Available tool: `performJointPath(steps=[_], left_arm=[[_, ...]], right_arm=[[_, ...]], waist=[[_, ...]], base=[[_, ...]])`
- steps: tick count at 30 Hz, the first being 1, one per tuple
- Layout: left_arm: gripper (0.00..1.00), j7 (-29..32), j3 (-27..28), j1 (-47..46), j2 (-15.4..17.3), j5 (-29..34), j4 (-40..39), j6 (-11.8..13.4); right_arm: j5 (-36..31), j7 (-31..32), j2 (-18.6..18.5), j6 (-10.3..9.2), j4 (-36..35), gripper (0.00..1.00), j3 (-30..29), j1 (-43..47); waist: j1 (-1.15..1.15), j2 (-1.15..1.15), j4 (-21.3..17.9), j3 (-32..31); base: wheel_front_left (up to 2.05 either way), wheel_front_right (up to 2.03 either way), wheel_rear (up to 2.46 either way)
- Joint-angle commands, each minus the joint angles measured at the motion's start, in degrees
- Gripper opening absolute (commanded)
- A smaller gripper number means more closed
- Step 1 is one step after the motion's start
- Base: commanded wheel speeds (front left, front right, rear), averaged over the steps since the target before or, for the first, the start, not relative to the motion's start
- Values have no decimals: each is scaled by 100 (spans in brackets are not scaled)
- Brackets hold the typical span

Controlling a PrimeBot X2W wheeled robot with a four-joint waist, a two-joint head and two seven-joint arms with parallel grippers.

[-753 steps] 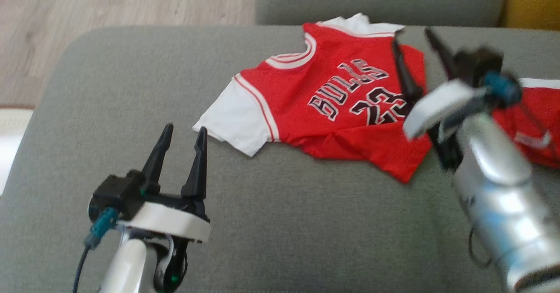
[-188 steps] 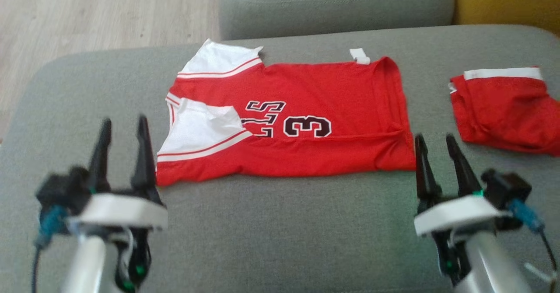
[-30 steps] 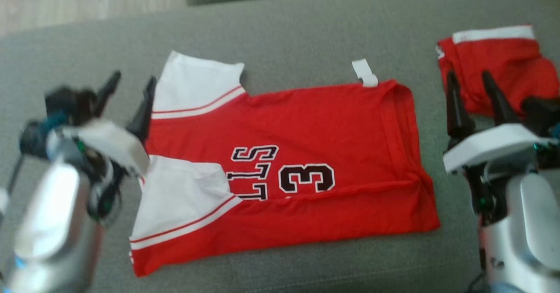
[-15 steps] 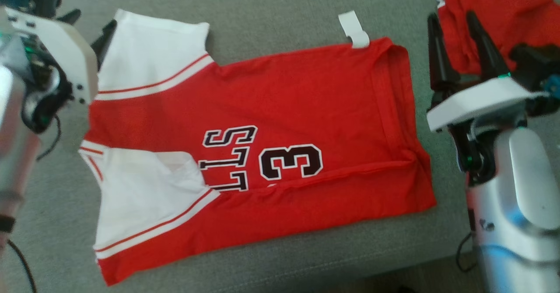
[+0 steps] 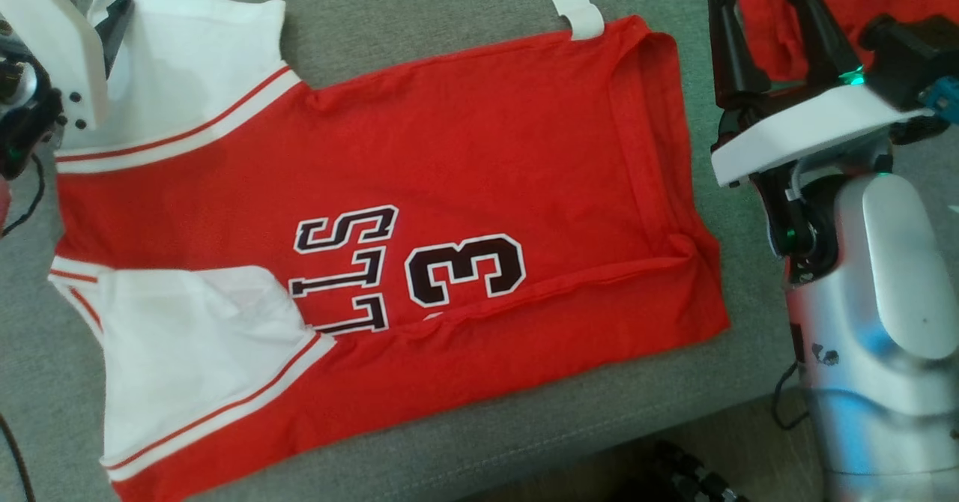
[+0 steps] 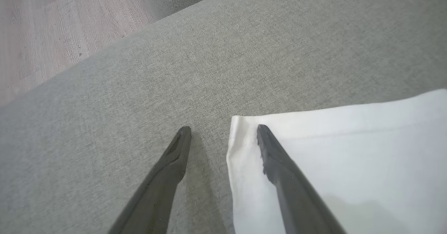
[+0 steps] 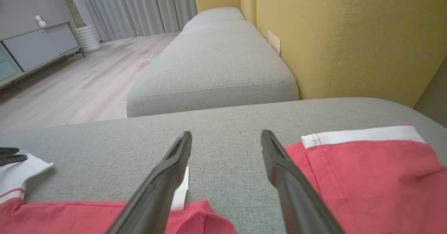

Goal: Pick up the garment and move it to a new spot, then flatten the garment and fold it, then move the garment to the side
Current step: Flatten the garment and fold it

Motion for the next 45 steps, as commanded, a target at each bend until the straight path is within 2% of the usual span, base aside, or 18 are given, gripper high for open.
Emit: performJointPath(steps=[1,7,8,9,10,13,16,22,27,33,40,45], left_arm=[[100,-33,50,-335,273,-141,-3,8],[100,87,-323,-500,276,-503,220,8],[71,150,-378,-517,266,-586,244,8],[18,210,-429,-533,259,-669,263,8],[0,279,-474,-540,253,-757,287,8],[0,340,-573,-573,246,-969,335,8],[0,84,-604,-630,185,-1040,421,8],[0,-852,-737,-681,-84,-1028,389,8],[0,-1536,-880,-631,-283,-1022,216,8],[0,-2032,-1037,-501,-351,-1047,-182,8],[0,-2217,-1176,-237,-363,-1014,-751,52],[0,-2189,-1318,-22,-398,-967,-1044,88]], right_arm=[[-20,-48,-11,-5,-176,100,122,-119],[-35,-61,-11,-5,-52,100,4,-178],[-50,-65,-11,-5,-35,100,-32,-190],[-70,-69,-10,-5,-18,100,-67,-204],[-90,-73,-10,-5,-1,100,-101,-220],[-153,-96,-10,-5,46,100,-225,-278],[-209,-95,-10,-5,103,100,-379,-333],[-271,40,-10,-5,256,100,-624,-418],[-265,343,-95,-5,458,100,-586,-429],[-91,940,-606,-5,967,100,-215,-406],[106,1633,-1400,-5,1839,100,347,-397],[302,1863,-1628,-5,2197,100,612,-479]], waist=[[-1,0,-53,29],[-1,0,-80,77],[-1,0,-76,81],[-1,0,-69,82],[-1,0,-59,79],[-1,0,-9,39],[-1,0,82,-48],[-1,0,364,-396],[-1,0,715,-716],[-1,0,1146,-948],[-1,0,1505,-984],[-1,0,1574,-954]], base=[[0,0,0],[0,0,0],[0,0,0],[0,0,0],[0,0,0],[0,0,0],[0,0,0],[0,0,0],[0,0,0],[0,0,0],[0,0,0],[0,0,0]])
